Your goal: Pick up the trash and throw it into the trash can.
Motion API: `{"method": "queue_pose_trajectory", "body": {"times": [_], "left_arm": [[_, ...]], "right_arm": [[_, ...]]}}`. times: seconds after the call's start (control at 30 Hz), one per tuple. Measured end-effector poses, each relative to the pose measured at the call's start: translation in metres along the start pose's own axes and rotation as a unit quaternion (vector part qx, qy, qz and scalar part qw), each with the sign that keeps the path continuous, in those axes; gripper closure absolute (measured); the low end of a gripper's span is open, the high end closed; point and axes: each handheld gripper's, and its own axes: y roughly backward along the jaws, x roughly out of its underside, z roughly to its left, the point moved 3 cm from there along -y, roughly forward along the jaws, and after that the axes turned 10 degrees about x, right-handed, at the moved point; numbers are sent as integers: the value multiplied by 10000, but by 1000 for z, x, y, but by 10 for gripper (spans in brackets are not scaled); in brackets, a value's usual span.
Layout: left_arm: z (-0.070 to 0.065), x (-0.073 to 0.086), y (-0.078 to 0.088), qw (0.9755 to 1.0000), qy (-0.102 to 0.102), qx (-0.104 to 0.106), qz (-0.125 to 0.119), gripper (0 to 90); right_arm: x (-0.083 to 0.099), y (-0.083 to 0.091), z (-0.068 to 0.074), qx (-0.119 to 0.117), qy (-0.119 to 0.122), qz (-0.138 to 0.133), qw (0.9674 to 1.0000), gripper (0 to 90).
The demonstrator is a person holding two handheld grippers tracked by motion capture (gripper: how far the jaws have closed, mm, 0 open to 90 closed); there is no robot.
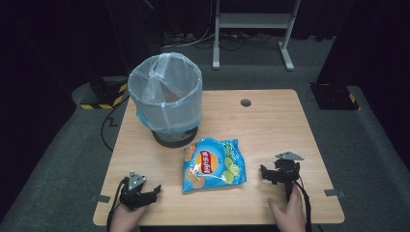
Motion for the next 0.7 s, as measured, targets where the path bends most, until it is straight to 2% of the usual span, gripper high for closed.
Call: {"method": "queue_pose_trajectory", "body": {"times": [0.3,0.47,0.53,0.6,0.67,0.7], "left_arm": [[1,-1,0,10000,13,16,23,239],[0,0,0,9999,78,-48,45,213],[1,1,1,9998,111,-126,49,187],[0,1,1,9992,261,-284,63,163],[0,2,1,9990,306,-310,60,146],[-2,2,2,9981,425,-444,51,157]], "right_arm": [[0,0,0,-10,15,-2,10000,95],[3,3,1,-29,17,-8,10000,100],[4,4,0,-105,76,-18,9999,100],[4,4,0,-99,73,-17,9999,101],[4,4,0,-97,74,-17,9999,101],[4,4,0,-97,72,-17,9999,101]]}}
